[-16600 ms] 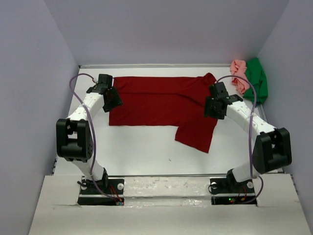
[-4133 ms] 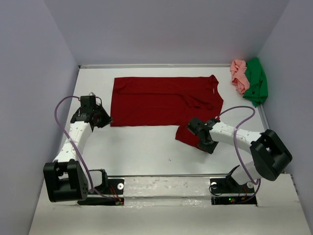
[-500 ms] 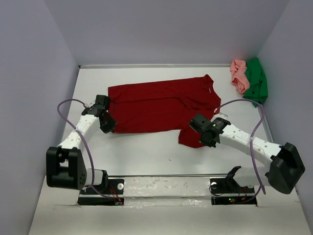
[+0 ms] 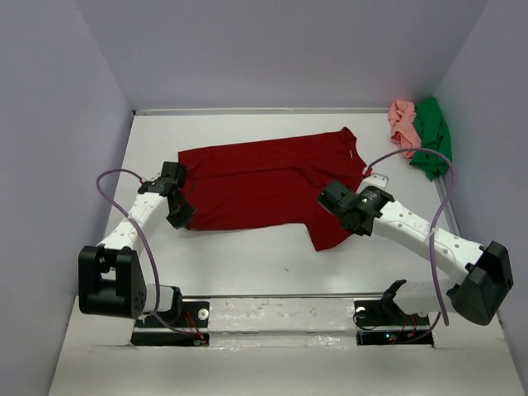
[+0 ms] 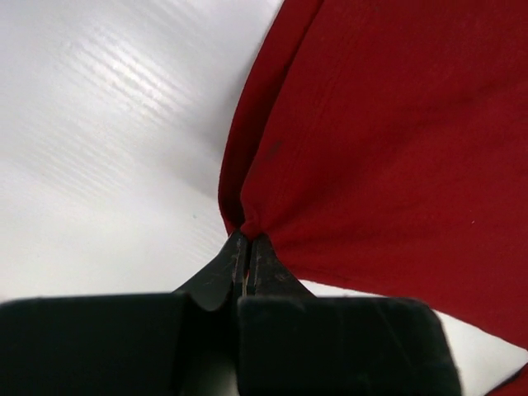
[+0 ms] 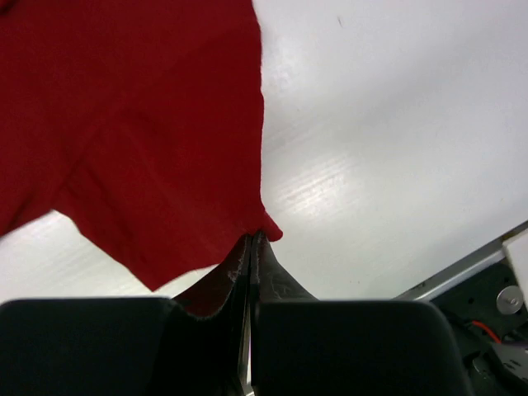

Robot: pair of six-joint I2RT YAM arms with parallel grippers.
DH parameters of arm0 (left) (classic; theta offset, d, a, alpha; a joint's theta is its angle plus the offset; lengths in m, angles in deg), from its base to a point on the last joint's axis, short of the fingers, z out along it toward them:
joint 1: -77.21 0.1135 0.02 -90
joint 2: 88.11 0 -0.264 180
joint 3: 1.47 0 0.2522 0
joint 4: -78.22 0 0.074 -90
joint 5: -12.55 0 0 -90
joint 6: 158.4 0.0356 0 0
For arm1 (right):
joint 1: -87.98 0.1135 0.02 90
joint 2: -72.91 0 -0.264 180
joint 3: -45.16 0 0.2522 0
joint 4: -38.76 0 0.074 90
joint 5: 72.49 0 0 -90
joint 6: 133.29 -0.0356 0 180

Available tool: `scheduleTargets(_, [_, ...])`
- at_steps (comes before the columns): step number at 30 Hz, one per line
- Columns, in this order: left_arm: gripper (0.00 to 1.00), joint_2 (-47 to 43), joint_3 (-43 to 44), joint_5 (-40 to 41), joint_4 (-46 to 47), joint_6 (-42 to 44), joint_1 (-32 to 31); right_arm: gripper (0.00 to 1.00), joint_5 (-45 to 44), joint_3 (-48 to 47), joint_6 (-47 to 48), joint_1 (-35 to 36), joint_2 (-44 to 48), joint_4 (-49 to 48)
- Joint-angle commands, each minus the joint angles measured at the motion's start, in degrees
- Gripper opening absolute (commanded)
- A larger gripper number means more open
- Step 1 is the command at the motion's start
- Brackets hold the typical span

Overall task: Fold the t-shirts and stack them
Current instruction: Fold the tshirt

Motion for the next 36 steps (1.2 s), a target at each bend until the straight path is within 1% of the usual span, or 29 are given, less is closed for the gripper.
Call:
scheduleTargets(1, [0.00,3.68,4.84,1.84,-0.41,2.68,0.94,0.00,-8.66,-11.34,15.78,-3.72,-7.05,-7.61])
scheduleTargets(2, [0.00,5.07,5.98,2.01,-0.32,2.94,1.20,0.00,-7.53,-14.75,22.42,-6.78,-8.20,-9.71])
scheduleTargets(3, [0.00,5.70,6.51,2.01,-0.06,3.21,1.38,0.00,-6.91,-16.18,24.92,-8.11,-9.17,-13.65])
scheduleTargets(4, [0.00,6.31,6.95,2.01,0.20,4.08,1.82,0.00,-6.39,-17.41,27.73,-9.69,-10.05,-15.78])
scheduleTargets(5, [0.00,7.80,7.91,2.10,0.12,4.26,2.08,0.00,-3.94,-20.38,32.02,-12.58,-12.15,-17.28])
scheduleTargets(7, [0.00,9.04,8.79,1.66,0.64,4.97,2.79,0.00,-3.48,-23.73,34.86,-14.71,-14.71,-18.69])
scheduleTargets(9, [0.00,12.28,10.64,1.48,0.65,5.76,3.92,0.00,-1.90,-28.81,38.30,-17.25,-18.92,-18.87])
scheduleTargets(11, [0.00,13.78,12.75,1.75,0.56,6.20,4.37,0.00,-0.58,-31.73,41.10,-19.02,-22.69,-19.49])
scheduleTargets(16, [0.00,18.70,17.76,2.45,0.21,6.55,5.07,0.00,1.79,-41.04,45.50,-24.02,-29.56,-19.66])
scheduleTargets(18, [0.00,21.60,21.09,2.80,-0.85,6.99,5.33,0.00,2.67,-43.69,47.61,-25.08,-31.85,-19.75])
scheduleTargets(19, [0.00,22.48,22.15,3.06,-1.11,6.99,5.42,0.00,3.19,-45.09,48.75,-25.79,-34.56,-19.93])
scheduleTargets(21, [0.00,25.03,25.93,2.89,-2.08,7.95,5.42,0.00,3.03,-49.66,50.86,-27.37,-37.03,-19.40])
scheduleTargets(22, [0.00,25.65,26.98,3.06,-2.26,8.13,5.42,0.00,2.85,-51.16,51.40,-27.90,-39.22,-18.71])
scheduleTargets(25, [0.00,28.63,31.11,3.59,-2.96,8.92,5.42,0.00,3.81,-56.43,51.75,-30.18,-41.61,-17.82])
scheduleTargets(28, [0.00,31.09,36.29,4.73,-4.28,9.53,5.51,0.00,5.21,-60.65,53.50,-30.89,-45.73,-17.73])
scheduleTargets(29, [0.00,31.63,37.09,5.00,-4.28,9.54,5.51,0.00,5.22,-61.88,53.60,-30.89,-45.74,-17.21])
scheduleTargets(30, [0.00,32.24,37.97,4.83,-4.28,9.80,5.51,0.00,5.83,-63.89,54.21,-31.41,-47.66,-16.59])
scheduleTargets(36, [0.00,37.34,43.16,3.15,-4.72,10.41,5.51,0.00,6.98,-68.65,56.32,-31.94,-52.15,-16.50])
